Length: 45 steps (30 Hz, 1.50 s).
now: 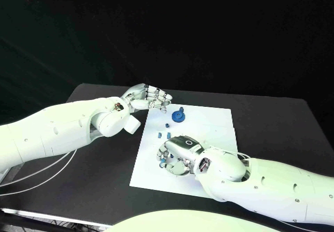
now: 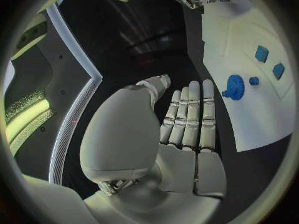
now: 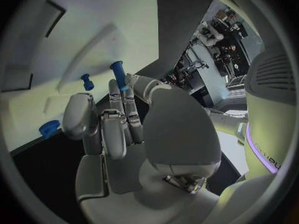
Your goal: Assemble the parts on the task board
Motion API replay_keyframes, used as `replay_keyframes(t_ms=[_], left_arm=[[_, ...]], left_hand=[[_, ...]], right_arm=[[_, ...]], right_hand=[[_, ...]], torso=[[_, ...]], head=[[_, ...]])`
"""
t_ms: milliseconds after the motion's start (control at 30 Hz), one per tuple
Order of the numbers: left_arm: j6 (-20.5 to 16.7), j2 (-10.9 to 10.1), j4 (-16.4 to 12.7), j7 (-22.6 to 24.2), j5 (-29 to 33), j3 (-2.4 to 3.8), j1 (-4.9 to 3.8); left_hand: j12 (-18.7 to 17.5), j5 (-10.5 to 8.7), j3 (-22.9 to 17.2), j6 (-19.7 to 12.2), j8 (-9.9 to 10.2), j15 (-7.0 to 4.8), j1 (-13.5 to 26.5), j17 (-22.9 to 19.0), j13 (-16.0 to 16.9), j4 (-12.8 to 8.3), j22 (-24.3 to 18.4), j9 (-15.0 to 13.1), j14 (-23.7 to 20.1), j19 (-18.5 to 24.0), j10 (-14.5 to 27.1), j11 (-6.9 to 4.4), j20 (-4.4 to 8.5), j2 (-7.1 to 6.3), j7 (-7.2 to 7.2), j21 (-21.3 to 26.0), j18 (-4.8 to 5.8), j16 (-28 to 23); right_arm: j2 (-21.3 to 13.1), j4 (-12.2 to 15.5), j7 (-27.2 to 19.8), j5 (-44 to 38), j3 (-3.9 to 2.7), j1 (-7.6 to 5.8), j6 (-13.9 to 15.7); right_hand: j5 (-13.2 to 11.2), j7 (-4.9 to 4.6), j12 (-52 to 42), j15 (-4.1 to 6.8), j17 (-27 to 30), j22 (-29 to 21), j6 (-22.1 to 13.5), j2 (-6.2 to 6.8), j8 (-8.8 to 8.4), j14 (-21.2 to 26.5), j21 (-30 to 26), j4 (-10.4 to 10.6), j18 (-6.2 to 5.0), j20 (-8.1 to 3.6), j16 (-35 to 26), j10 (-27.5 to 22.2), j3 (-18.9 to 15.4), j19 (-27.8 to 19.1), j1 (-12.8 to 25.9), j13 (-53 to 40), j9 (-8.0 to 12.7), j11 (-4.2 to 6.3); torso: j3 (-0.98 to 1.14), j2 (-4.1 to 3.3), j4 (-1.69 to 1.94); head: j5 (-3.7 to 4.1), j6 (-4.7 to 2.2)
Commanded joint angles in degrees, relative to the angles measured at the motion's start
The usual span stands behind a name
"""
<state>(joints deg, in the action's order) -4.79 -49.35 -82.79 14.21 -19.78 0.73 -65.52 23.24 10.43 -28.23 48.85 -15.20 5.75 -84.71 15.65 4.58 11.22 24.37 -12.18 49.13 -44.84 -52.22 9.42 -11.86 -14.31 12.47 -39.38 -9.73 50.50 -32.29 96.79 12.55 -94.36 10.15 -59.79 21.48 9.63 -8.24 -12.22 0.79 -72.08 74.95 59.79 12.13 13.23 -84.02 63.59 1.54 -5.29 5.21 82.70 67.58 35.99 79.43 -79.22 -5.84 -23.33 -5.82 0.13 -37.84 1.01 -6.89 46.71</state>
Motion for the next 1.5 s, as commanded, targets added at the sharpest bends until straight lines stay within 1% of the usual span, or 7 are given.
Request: replay_keyframes(t_ms=[33,667,1067,1233,1300,1400,1500], left_arm=[[0.8,0.0,-0.1,0.3,0.3,0.03,-0.05],[1.0,-0.1,-0.1,0.1,0.3,0.02,-0.05],[0.9,-0.2,-0.1,0.1,0.4,-0.07,-0.05],[0.8,-0.3,-0.1,0.1,0.5,-0.26,-0.05],[0.8,-0.3,-0.1,0.2,0.6,-0.34,-0.04],[0.7,-0.4,-0.1,0.3,0.7,-0.45,-0.04],[0.5,-0.5,-0.2,0.3,0.8,-0.52,-0.04]], left_hand=[[0.2,0.3,0.2,-0.4,0.1,0.33,0.4,-0.1,-0.1,0.0,-0.1,0.1,0.0,-0.5,0.5,0.01,-0.06,0.28,0.28,0.4,-0.66,-0.3],[0.3,0.29,0.2,-0.4,0.1,0.34,0.4,-0.1,-0.1,-0.1,-0.2,0.1,0.0,-0.5,0.6,0.01,-0.06,0.28,0.29,0.6,-0.66,-0.3],[0.3,0.26,0.3,-0.4,0.1,0.37,0.5,-0.1,-0.1,0.0,-0.2,0.1,0.0,-0.6,0.6,0.03,-0.08,0.28,0.31,0.7,-0.65,-0.3],[0.3,0.26,0.3,-0.4,0.1,0.37,0.5,-0.1,-0.1,0.0,-0.2,0.1,0.0,-0.6,0.6,0.03,-0.08,0.28,0.31,0.7,-0.65,-0.3],[0.3,0.26,0.3,-0.4,0.1,0.37,0.5,-0.1,-0.1,0.0,-0.2,0.1,0.0,-0.6,0.6,0.03,-0.08,0.28,0.31,0.7,-0.65,-0.3],[0.3,0.26,0.3,-0.4,0.1,0.37,0.5,-0.1,-0.1,0.0,-0.2,0.1,0.0,-0.6,0.6,0.03,-0.08,0.28,0.31,0.7,-0.65,-0.3],[0.3,0.26,0.3,-0.4,0.1,0.37,0.5,-0.1,-0.1,0.0,-0.2,0.1,0.0,-0.6,0.6,0.03,-0.08,0.28,0.31,0.7,-0.65,-0.3]], right_arm=[[0.0,-0.2,-0.3,0.3,0.43,0.42,-1.4],[-1.7,1.1,-1.3,2.3,0.47,0.44,4.1],[-8.6,5.5,-6.7,11.6,-0.2,-1.74,10.7],[-14.5,7.5,-6.7,22.0,-0.46,-5.12,10.5],[-16.7,7.9,-6.1,25.0,-0.49,-6.27,9.7],[-20.3,8.5,-4.4,28.2,-0.52,-7.67,8.3],[-23.5,9.1,-1.9,30.9,-0.46,-8.35,6.0]], right_hand=[[0.7,-0.5,0.8,-0.67,0.3,3.6,-1.6,0.54,-1.0,-2.3,-0.8,-0.4,-0.14,0.17,-0.4,0.5,-0.3,-0.6,1.4,0.3,0.5,1.31],[3.3,-1.5,0.7,-2.48,8.2,-2.1,-6.9,2.8,-3.07,0.7,-14.0,-0.6,-2.38,2.08,-4.7,-11.4,-4.3,-6.0,3.2,1.6,1.4,-0.76],[5.4,-1.35,-8.5,-2.44,10.7,-4.4,-9.7,0.73,-5.68,1.8,-18.9,1.5,-2.96,2.19,-5.7,-17.1,-15.2,-6.8,1.0,0.1,2.9,-0.6],[5.2,-1.97,-11.8,-1.99,6.3,-1.0,-7.7,0.67,-5.58,-0.8,-11.1,2.8,-1.61,1.7,-3.3,-10.6,-12.2,-2.5,1.3,0.3,3.2,-0.23],[4.6,-1.95,-12.2,-1.86,6.1,-0.6,-7.3,0.81,-5.54,-0.9,-10.3,3.2,-1.49,1.61,-3.1,-8.9,-11.6,-2.1,1.6,0.3,3.3,0.0],[-2.2,0.01,-17.0,0.01,0.4,2.4,-3.8,1.44,-3.6,-2.5,-3.6,4.6,-0.41,0.32,-0.3,1.9,-11.9,0.6,3.2,-2.5,2.6,2.53],[-2.7,1.36,-24.0,1.35,-0.5,4.6,-3.6,2.62,-2.03,-2.9,0.8,6.3,0.42,-1.23,0.5,6.7,-14.4,2.3,4.9,-8.9,1.9,4.05]], torso=[[0.01,-0.01,0.0],[0.02,0.0,-0.01],[-0.03,0.14,-0.13],[-0.07,0.37,-0.34],[-0.1,0.5,-0.46],[-0.13,0.72,-0.72],[-0.16,0.83,-0.95]], head=[[-0.01,0.0],[0.12,-0.11],[0.93,-0.75],[2.83,-1.21],[4.49,-1.43],[6.38,-1.31],[7.8,-1.41]])
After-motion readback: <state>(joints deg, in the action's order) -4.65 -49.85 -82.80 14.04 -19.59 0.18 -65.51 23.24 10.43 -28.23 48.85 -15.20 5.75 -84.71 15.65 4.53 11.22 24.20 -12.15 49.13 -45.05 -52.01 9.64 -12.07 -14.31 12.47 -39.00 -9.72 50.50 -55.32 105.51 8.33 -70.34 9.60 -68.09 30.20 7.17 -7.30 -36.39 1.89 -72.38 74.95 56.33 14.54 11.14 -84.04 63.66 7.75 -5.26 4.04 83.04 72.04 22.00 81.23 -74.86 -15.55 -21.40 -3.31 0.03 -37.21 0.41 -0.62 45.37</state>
